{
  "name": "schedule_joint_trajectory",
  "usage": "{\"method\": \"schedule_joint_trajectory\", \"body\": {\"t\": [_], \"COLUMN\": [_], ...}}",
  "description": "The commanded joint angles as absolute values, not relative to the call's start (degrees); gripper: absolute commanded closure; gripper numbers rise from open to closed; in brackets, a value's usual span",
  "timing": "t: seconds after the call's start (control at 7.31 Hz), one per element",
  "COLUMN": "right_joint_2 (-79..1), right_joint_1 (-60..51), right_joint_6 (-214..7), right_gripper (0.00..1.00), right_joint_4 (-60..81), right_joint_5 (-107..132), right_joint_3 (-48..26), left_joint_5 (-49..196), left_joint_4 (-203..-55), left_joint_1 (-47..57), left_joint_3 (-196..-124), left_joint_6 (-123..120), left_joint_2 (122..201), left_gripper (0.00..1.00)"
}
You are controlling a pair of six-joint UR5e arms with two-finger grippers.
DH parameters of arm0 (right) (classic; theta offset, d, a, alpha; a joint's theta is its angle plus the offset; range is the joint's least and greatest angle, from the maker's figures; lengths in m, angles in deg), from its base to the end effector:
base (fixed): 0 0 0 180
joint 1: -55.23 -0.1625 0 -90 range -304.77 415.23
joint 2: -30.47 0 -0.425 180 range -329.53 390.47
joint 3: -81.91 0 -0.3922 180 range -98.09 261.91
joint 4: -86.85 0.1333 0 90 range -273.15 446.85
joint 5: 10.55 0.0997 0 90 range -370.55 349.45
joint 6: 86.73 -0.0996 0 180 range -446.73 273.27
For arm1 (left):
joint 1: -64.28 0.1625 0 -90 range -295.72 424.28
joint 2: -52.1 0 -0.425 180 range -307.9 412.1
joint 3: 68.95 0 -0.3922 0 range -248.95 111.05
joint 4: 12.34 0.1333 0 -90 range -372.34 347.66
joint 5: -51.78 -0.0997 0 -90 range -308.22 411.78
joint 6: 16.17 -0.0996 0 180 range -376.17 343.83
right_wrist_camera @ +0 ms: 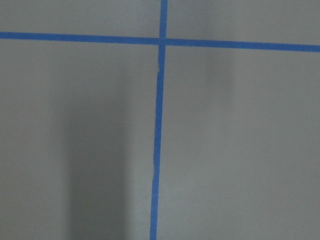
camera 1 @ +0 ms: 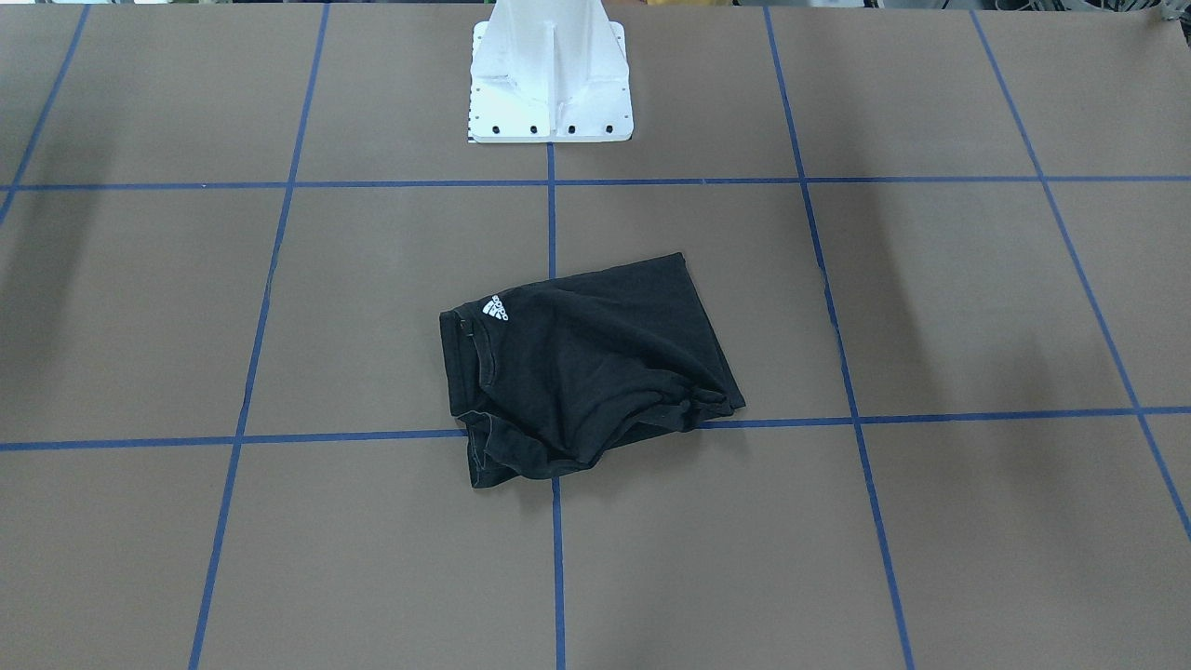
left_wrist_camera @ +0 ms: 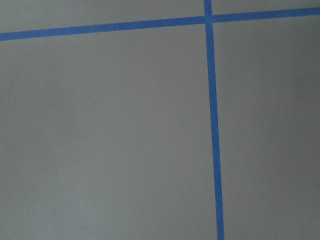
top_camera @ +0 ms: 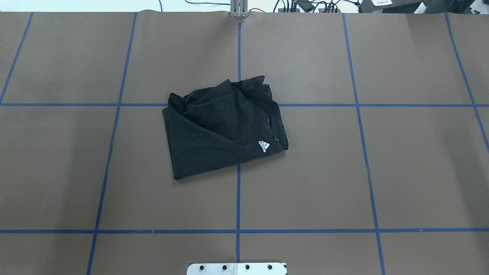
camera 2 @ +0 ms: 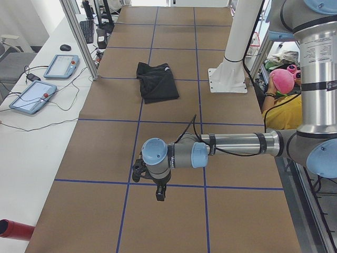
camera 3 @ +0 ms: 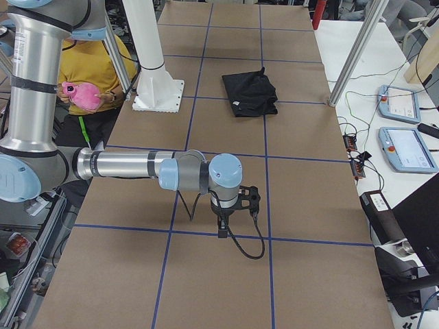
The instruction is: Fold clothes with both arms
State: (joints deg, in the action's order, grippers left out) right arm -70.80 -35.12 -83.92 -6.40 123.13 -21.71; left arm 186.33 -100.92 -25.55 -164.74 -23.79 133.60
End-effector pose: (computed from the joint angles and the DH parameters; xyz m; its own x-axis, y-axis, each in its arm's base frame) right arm 0.0670 -0.4070 0.6368 0.7226 -0.0338 0.6905 0.0294 0.9994 0.0182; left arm -0.0622 -0.4235 0.6794 0.7061 0.0843 -0.7031 -0.0975 0.9950 0.0214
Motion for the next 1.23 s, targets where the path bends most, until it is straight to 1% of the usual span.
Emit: {"method": "schedule_joint_trajectory", "body": {"t": [0.0,0.27,0.55,1.09], "right_joint_2": [-71.0,-73.2,-74.8,-73.5], "right_joint_1": [-35.1,-35.1,-35.1,-32.7], "right_joint_6": [-83.9,-83.9,-83.8,-83.9], "right_gripper": [0.0,0.0,0.0,0.0], "right_joint_4": [-6.7,-6.9,-6.8,-6.3], "right_joint_5": [123.2,122.5,122.3,122.2], "right_joint_3": [-21.6,-21.4,-21.5,-21.7], "left_joint_5": [186.8,186.9,186.9,186.6], "left_joint_4": [-101.0,-101.2,-101.9,-102.0], "left_joint_1": [-25.5,-25.5,-25.5,-25.4], "left_joint_3": [-167.0,-171.0,-171.0,-169.6], "left_joint_6": [-23.7,-23.7,-23.6,-23.8], "left_joint_2": [134.0,134.2,134.1,133.9], "left_gripper": [0.0,0.0,0.0,0.0]}}
